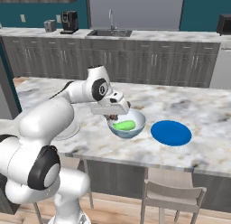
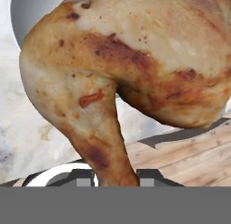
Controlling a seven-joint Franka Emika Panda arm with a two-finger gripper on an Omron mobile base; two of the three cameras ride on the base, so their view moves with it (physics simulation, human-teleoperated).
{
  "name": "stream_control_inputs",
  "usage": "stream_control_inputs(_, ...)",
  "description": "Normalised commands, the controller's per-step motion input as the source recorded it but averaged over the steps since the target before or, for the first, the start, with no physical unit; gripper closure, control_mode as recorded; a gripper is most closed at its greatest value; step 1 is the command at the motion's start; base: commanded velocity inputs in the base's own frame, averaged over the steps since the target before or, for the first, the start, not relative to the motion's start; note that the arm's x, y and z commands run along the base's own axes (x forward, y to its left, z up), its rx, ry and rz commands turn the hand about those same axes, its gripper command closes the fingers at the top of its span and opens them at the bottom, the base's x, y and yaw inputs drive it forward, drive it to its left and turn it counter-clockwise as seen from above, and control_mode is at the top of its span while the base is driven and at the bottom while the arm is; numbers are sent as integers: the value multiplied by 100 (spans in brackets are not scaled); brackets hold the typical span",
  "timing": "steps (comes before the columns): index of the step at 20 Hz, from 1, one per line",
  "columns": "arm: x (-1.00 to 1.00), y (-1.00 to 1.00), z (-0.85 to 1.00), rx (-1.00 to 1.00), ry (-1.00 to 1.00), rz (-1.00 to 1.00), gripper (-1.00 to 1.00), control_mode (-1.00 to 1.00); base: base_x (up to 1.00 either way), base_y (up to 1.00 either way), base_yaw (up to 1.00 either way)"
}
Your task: Pick the chicken drumstick and corn from their plates and place them in the bowl. Then put the bowl in the fridge.
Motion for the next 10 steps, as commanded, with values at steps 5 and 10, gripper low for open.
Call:
stream_control_inputs(5, 8, -9, -9, 0, -14, 0, 100, -100, 0, 0, 0)
stream_control_inputs(10, 31, -2, -12, 0, -2, -5, 100, -100, 0, 0, 0)
